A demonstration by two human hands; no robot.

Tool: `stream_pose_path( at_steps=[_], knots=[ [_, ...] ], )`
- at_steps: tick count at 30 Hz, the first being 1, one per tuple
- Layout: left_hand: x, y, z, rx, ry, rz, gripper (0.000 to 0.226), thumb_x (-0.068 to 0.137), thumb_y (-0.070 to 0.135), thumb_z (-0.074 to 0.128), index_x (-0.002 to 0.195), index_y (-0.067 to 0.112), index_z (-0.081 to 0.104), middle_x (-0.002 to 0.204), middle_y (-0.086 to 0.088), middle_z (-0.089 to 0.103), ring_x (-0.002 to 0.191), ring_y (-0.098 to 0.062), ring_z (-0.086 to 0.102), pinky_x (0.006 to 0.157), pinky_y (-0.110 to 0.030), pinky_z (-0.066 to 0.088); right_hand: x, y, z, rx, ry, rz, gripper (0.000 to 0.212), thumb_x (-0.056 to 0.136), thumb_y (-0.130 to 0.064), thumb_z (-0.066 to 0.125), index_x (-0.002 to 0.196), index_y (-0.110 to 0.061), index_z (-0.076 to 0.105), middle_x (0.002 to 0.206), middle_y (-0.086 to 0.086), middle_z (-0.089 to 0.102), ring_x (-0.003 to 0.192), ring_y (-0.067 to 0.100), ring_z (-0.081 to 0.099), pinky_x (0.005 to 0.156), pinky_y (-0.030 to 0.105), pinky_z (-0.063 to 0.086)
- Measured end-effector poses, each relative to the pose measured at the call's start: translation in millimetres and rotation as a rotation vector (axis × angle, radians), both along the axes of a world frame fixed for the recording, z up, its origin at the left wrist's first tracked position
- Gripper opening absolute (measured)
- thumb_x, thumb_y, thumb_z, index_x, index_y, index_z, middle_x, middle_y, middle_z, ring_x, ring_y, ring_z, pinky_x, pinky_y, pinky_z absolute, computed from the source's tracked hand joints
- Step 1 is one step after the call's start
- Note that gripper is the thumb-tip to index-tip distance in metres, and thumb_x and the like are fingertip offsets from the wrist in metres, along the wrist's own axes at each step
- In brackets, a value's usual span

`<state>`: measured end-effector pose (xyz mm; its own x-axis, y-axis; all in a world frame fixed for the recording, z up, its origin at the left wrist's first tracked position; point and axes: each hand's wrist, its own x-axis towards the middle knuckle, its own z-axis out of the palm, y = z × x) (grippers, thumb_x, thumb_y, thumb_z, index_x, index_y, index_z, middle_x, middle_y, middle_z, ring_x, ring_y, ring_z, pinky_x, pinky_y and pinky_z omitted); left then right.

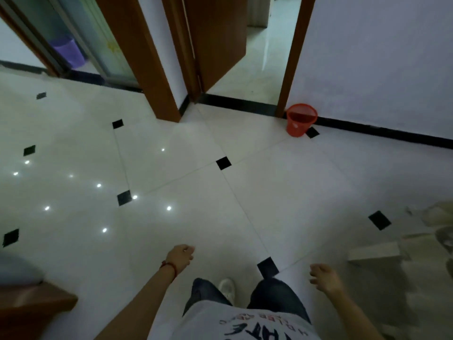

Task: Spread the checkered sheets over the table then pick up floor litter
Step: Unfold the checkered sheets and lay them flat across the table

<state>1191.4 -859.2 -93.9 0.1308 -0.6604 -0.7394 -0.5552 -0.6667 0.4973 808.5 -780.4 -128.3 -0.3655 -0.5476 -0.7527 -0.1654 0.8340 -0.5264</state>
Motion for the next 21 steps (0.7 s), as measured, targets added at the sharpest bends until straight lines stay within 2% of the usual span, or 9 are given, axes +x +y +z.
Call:
stream_pose_path(
  at_steps=[2,4,6,8,12,15,17,19,21],
  knots=[
    [-23,-62,6,-0.020,0.026,-0.074,0.028,0.094,0.024,0.046,0.105,0.002,0.059,0.093,-0.012,0.061,0.083,-0.023,0.057,0.072,-0.025,0.043,-11,-13,-3,0.011,-0.003,-0.116,0.021,0.094,-0.003,0.045,0.098,0.014,0.056,0.079,0.015,0.050,0.062,0.025,0.046,0.055,0.027,0.037],
    [-52,-123,8,-0.051,0.044,-0.145,0.023,0.093,0.025,0.047,0.099,0.006,0.060,0.092,-0.011,0.062,0.081,-0.023,0.057,0.068,-0.024,0.042,-26,-28,-8,0.056,-0.025,-0.236,0.018,0.094,-0.003,0.045,0.082,0.004,0.056,0.073,0.013,0.049,0.056,0.022,0.043,0.051,0.026,0.033],
    [-85,-177,8,-0.087,0.062,-0.209,0.022,0.093,0.024,0.048,0.096,0.007,0.061,0.090,-0.012,0.063,0.077,-0.022,0.057,0.063,-0.023,0.040,-43,-44,-18,0.096,-0.037,-0.316,0.027,0.095,-0.005,0.044,0.069,-0.006,0.052,0.064,0.010,0.046,0.052,0.019,0.041,0.045,0.023,0.030],
    [-119,-224,4,-0.103,0.069,-0.256,0.024,0.092,0.025,0.049,0.097,0.005,0.062,0.089,-0.012,0.064,0.077,-0.022,0.058,0.066,-0.025,0.041,-61,-65,-27,0.113,-0.049,-0.373,0.030,0.094,-0.005,0.043,0.066,-0.009,0.049,0.061,0.008,0.043,0.049,0.017,0.040,0.036,0.018,0.029],
    [-178,-286,-3,-0.081,0.058,-0.344,0.026,0.092,0.026,0.049,0.097,0.004,0.062,0.089,-0.012,0.064,0.076,-0.022,0.059,0.061,-0.025,0.043,-93,-113,-26,0.110,-0.069,-0.465,0.031,0.094,-0.005,0.043,0.064,-0.011,0.048,0.062,0.009,0.045,0.051,0.018,0.041,0.042,0.019,0.033],
    [-215,-314,-5,-0.029,0.039,-0.414,0.022,0.092,0.026,0.049,0.082,0.010,0.061,0.087,-0.011,0.064,0.073,-0.021,0.059,0.063,-0.025,0.042,-123,-151,-13,0.072,-0.092,-0.519,0.032,0.094,-0.004,0.043,0.062,-0.007,0.048,0.060,0.009,0.043,0.050,0.018,0.038,0.045,0.022,0.029],
    [-239,-335,-7,0.000,0.029,-0.463,0.024,0.092,0.026,0.049,0.074,0.013,0.059,0.086,-0.011,0.063,0.070,-0.019,0.058,0.059,-0.023,0.041,-148,-177,-3,0.005,-0.087,-0.547,0.032,0.094,-0.004,0.044,0.062,-0.008,0.048,0.060,0.008,0.044,0.051,0.018,0.040,0.048,0.025,0.030],
    [-265,-355,-6,0.025,0.011,-0.522,0.025,0.092,0.025,0.049,0.073,0.014,0.059,0.083,-0.009,0.063,0.071,-0.020,0.057,0.058,-0.022,0.041,-173,-197,8,-0.044,-0.054,-0.607,0.029,0.094,-0.006,0.044,0.066,-0.008,0.051,0.063,0.008,0.048,0.053,0.018,0.044,0.050,0.025,0.032],
    [-291,-373,-7,0.038,0.001,-0.591,0.026,0.092,0.024,0.048,0.070,0.015,0.058,0.078,-0.006,0.062,0.069,-0.018,0.057,0.057,-0.022,0.041,-196,-213,14,-0.098,-0.030,-0.685,0.018,0.094,-0.008,0.045,0.080,-0.005,0.054,0.069,0.006,0.052,0.057,0.018,0.048,0.052,0.026,0.035]
  ],
)
